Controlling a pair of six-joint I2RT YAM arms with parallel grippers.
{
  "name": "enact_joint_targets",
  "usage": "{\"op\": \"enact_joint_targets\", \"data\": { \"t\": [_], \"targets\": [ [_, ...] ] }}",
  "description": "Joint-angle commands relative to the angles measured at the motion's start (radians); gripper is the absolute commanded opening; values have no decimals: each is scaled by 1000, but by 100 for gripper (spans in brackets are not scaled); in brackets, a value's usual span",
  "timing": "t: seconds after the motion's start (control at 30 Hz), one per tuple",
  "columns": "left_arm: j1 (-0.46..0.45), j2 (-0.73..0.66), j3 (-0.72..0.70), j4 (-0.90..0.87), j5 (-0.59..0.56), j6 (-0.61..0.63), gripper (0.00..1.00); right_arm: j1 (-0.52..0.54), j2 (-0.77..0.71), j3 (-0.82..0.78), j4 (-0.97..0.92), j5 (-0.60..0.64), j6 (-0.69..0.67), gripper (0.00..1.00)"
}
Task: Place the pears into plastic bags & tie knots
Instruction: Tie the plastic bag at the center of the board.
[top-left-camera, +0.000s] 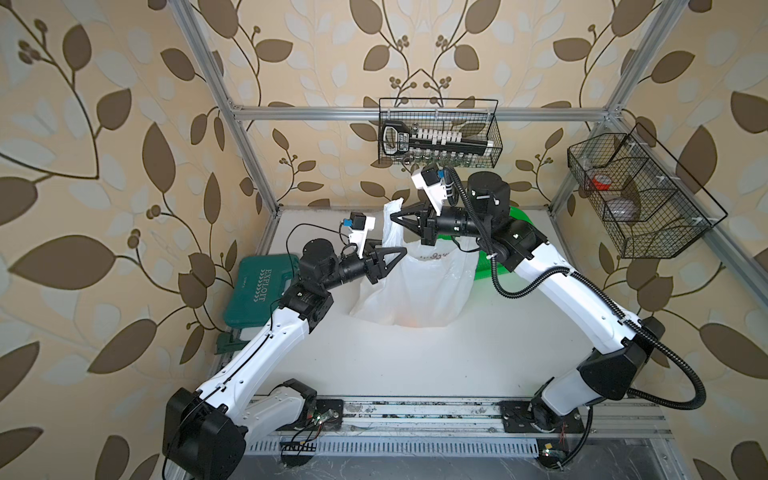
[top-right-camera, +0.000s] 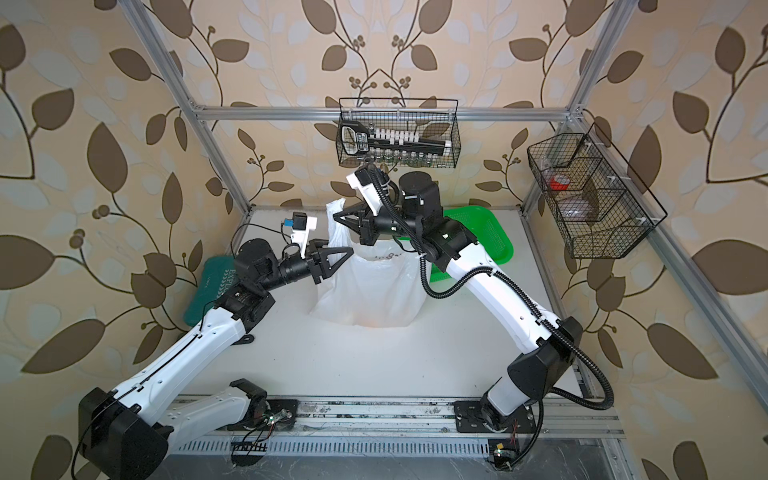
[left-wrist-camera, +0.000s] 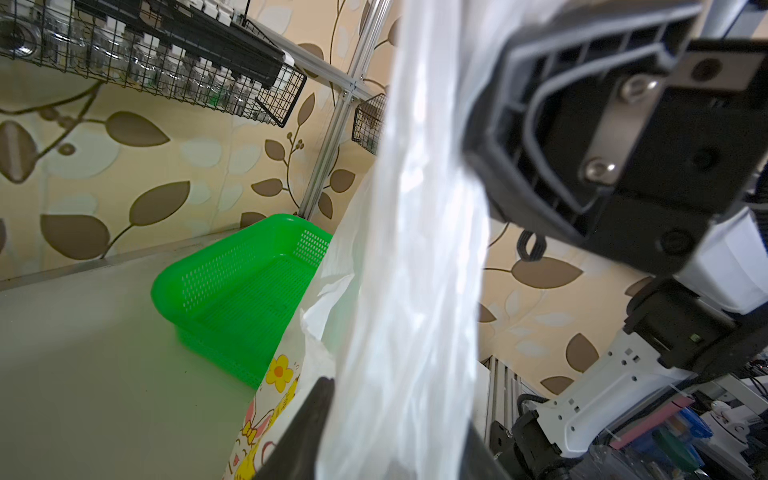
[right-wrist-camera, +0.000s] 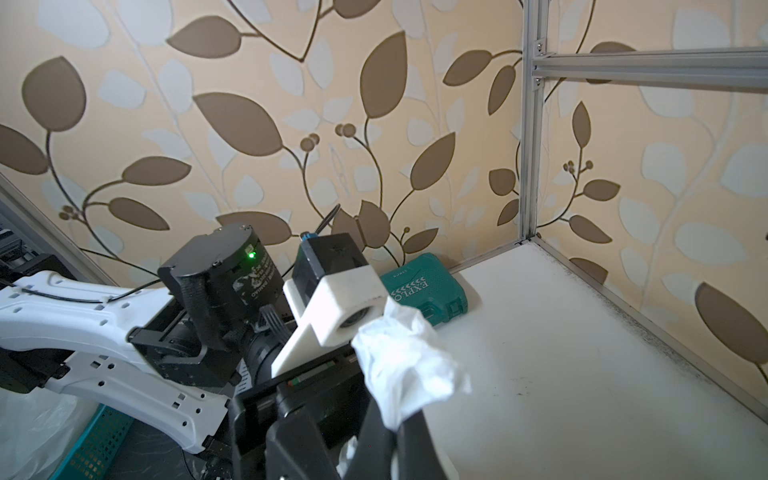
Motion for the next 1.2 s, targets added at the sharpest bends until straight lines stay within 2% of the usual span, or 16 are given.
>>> {"op": "enact_joint_targets", "data": {
  "t": [0.0, 0.13, 0.27, 0.4, 0.5, 0.7, 0.73, 0.77, 0.8, 0.87, 0.97, 1.1, 1.17],
  "targets": [
    [2, 29, -20, 160, -28, -60, 42, 2, -32, -13, 56, -27, 30, 0],
    [-2, 70, -29, 230, -47, -89, 45, 2, -35, -17, 63, -30, 37, 0],
    [-13, 102, -31, 292, -67, -110, 55, 3, -36, -22, 66, -25, 38, 0],
    [-27, 112, -23, 321, -85, -114, 55, 2, -32, -24, 65, -21, 38, 0],
    [-32, 123, -20, 319, -80, -113, 43, 3, -31, -25, 68, -12, 38, 0],
    [-34, 133, -53, 357, -77, -126, 4, 3, -27, -21, 66, -7, 37, 0],
    [-33, 134, -55, 359, -79, -131, 0, 2, -25, -18, 66, -5, 37, 0],
    [-33, 133, -58, 356, -81, -134, 0, -2, -26, -13, 61, 1, 38, 10],
    [-33, 131, -57, 347, -81, -134, 0, -13, -33, -7, 54, 13, 40, 35],
    [-34, 117, -55, 308, -88, -128, 0, -60, -74, -25, 62, 30, 66, 61],
    [-33, 82, -67, 249, -100, -105, 0, -162, -220, -145, 91, 87, 116, 76],
    [-33, 40, -91, 201, -101, -80, 0, -277, -485, -469, 155, 252, 146, 97],
    [-32, 29, -103, 193, -102, -77, 0, -333, -567, -600, 167, 250, 157, 100]
  ]
}}
